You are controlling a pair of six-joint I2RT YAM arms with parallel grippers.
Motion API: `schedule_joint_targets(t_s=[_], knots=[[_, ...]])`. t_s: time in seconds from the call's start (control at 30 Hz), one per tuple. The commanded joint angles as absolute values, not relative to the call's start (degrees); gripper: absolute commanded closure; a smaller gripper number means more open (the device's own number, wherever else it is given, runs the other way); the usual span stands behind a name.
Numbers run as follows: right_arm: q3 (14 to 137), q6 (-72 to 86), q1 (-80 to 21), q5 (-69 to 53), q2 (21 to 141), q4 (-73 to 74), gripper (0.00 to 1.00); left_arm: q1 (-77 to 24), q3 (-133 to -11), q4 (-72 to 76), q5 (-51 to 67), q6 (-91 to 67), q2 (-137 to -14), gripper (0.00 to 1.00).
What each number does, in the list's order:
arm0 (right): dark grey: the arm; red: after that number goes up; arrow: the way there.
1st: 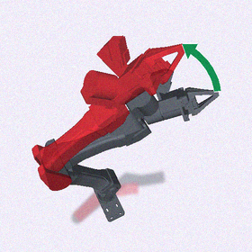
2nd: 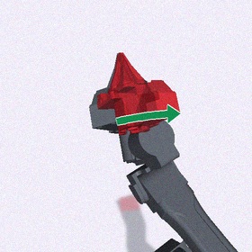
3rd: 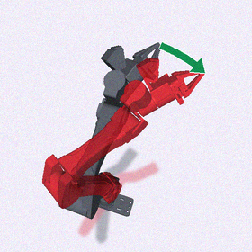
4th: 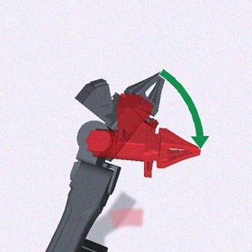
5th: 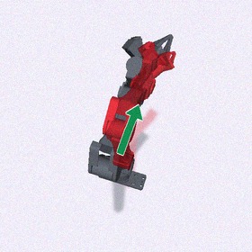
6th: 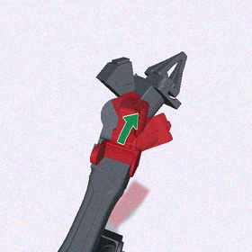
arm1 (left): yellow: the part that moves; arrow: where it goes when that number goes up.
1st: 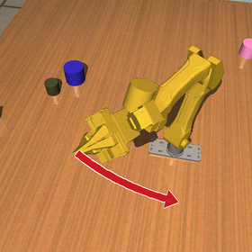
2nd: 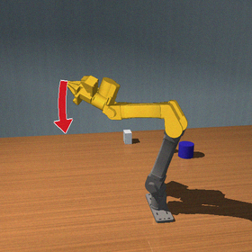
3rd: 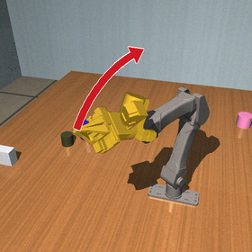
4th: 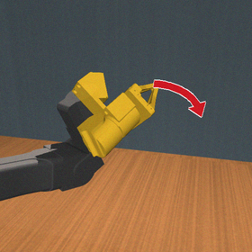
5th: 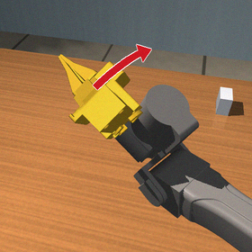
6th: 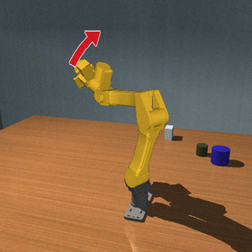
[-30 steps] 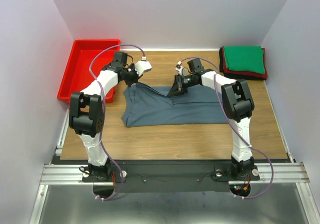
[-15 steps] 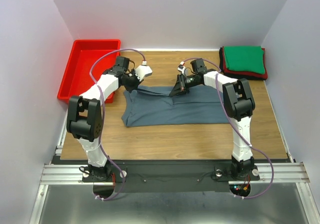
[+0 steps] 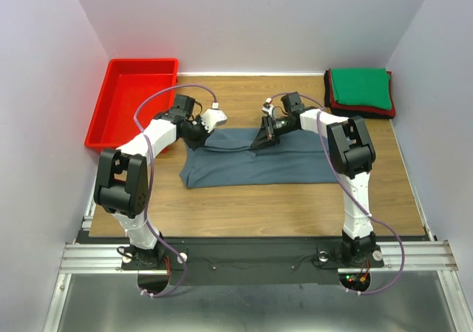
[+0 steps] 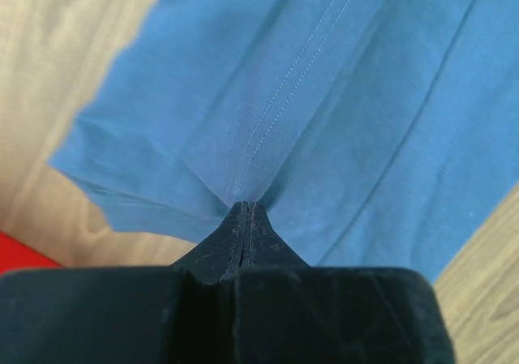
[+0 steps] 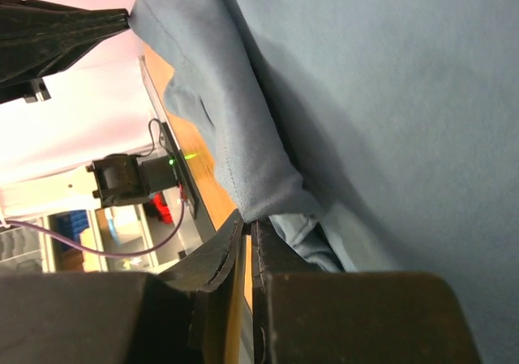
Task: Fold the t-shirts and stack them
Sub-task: Fold the tshirt
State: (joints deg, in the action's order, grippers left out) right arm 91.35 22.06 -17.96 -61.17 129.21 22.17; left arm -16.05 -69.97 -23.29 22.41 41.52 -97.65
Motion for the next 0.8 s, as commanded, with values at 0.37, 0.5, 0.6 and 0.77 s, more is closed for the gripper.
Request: schedule_joint_targets(t_s=[0.37, 0.5, 0.6, 0.77], knots=[[90.0, 16.09, -17.58, -59.33, 129.64, 27.24, 0.67, -16.26, -63.72, -22.32, 19.95, 42.27, -97.11, 1.0], [92.01, 13.1, -17.58, -59.33, 128.15, 31.1, 0.44, -16.08, -65.65, -25.48, 20.74, 43.06, -97.56, 0.89], [95.44, 7.4, -17.32, -57.84, 126.13, 40.11, 0.37, -15.38, -68.19, -28.9, 23.28, 43.77, -95.72, 0.73], [102.3, -6.03, -12.94, -50.03, 122.26, 54.9, 0.42, -14.77, -71.97, -29.28, 23.99, 40.44, -92.03, 0.69]])
